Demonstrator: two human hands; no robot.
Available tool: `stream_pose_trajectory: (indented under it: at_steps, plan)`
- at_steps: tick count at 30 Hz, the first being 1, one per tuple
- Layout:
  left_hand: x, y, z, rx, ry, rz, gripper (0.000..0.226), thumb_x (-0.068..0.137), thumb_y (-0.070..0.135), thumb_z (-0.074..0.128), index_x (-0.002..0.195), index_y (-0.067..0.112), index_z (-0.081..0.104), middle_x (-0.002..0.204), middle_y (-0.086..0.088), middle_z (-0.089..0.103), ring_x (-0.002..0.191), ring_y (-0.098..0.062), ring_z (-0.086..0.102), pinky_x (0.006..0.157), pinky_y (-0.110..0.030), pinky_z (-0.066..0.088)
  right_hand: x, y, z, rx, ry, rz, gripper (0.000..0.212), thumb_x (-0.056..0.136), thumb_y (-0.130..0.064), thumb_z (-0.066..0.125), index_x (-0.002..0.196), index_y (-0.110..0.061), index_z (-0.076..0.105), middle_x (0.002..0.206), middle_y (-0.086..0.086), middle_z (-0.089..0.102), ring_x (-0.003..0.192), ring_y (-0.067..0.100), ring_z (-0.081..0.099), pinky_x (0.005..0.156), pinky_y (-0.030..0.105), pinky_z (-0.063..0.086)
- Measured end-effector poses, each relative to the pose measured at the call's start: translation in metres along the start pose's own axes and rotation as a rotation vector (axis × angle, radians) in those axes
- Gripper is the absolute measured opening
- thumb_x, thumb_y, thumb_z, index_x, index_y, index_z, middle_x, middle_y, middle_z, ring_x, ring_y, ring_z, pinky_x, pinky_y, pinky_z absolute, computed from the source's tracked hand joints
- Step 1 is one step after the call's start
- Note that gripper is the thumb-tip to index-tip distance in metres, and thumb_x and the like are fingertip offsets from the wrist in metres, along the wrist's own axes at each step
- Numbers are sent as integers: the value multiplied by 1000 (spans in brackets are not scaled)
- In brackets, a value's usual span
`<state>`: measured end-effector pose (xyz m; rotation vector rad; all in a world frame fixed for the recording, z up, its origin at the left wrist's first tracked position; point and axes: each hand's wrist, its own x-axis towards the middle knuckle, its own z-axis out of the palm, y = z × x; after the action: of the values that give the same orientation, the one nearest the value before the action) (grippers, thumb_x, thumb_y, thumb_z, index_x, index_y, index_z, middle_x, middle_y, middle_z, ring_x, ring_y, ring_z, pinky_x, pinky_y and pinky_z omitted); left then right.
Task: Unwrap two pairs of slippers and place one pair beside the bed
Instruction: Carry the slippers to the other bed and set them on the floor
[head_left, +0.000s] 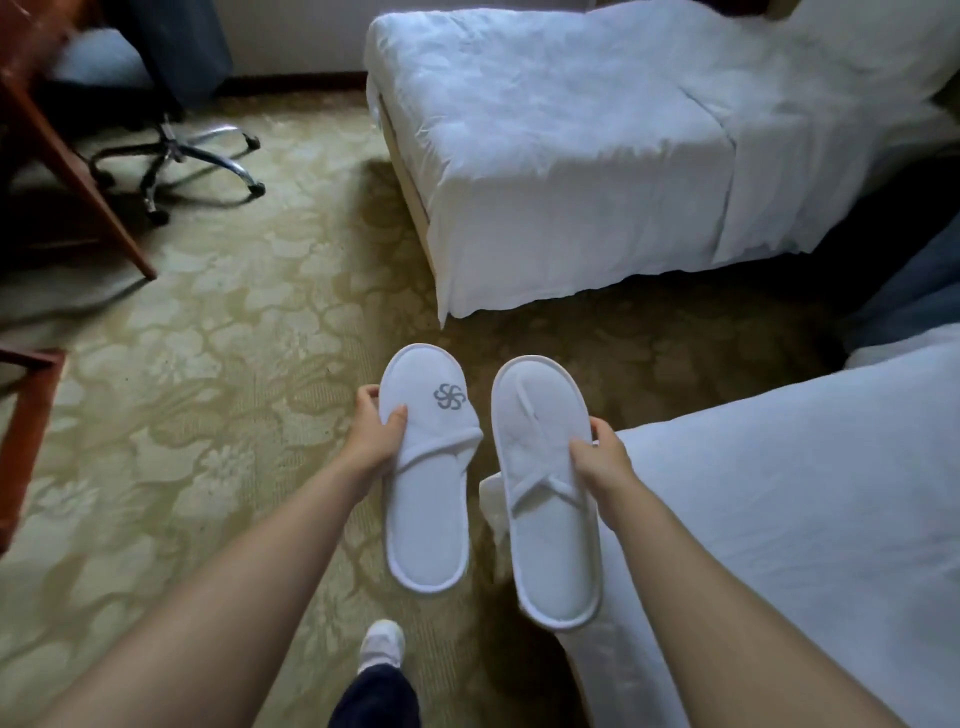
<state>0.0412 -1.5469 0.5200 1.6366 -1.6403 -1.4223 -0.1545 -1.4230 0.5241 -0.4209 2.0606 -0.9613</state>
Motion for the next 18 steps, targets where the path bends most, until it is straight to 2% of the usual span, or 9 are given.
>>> stream_pose_trajectory:
  at_steps: [3, 5, 8, 10, 13, 16, 18]
  plan:
    - [56, 14, 4, 21, -15, 15, 42, 97, 20, 41, 135, 8, 28, 116, -4, 43, 102, -18, 44, 83, -30, 36, 43, -28, 7, 28, 34, -17, 38, 94, -14, 42, 132, -11, 41, 130, 12, 51, 104, 22, 49, 91, 36, 45]
    - [97, 23, 7, 15, -43, 18, 42, 97, 19, 42, 135, 9, 28, 118, -5, 44, 103, -19, 45, 83, -31, 37, 76, -46, 12, 27, 49, -7, 37, 95, -18, 44, 131, -13, 42, 124, 10, 51, 101, 20, 49, 92, 38, 47]
    - [157, 31, 6, 25, -101, -26, 41, 97, 20, 43, 134, 11, 28, 116, -3, 44, 103, -20, 47, 84, -33, 42, 129, -72, 31, 15, 72, 56, 35, 96, -24, 45, 130, -19, 42, 124, 8, 52, 101, 20, 51, 93, 41, 48]
    - [192, 36, 3, 30, -142, -65, 32, 96, 20, 44, 125, 16, 30, 115, -4, 46, 102, -21, 50, 83, -35, 45, 157, -90, 45, 23, 89, 84, 34, 96, -25, 45, 129, -21, 42, 121, 7, 52, 100, 20, 52, 90, 41, 49]
    - [248, 48, -4, 43, -135, -90, 20, 97, 20, 43, 110, 18, 28, 112, -5, 46, 99, -20, 49, 79, -33, 41, 200, -125, 66, 33, 86, 75, 33, 96, -25, 44, 129, -22, 42, 117, 4, 51, 101, 20, 53, 85, 38, 49]
    - [287, 61, -6, 34, -116, -108, 18, 96, 20, 44, 107, 15, 31, 110, -6, 46, 98, -20, 48, 78, -33, 39, 230, -154, 77, 47, 93, 71, 33, 96, -22, 44, 129, -20, 43, 124, 8, 53, 108, 24, 54, 90, 40, 49]
    - [315, 70, -2, 13, -117, -118, 18, 95, 20, 45, 107, 16, 32, 111, -7, 48, 100, -22, 51, 78, -36, 44, 255, -170, 78, 58, 105, 70, 34, 96, -20, 43, 130, -19, 43, 127, 9, 52, 109, 24, 54, 92, 41, 49]
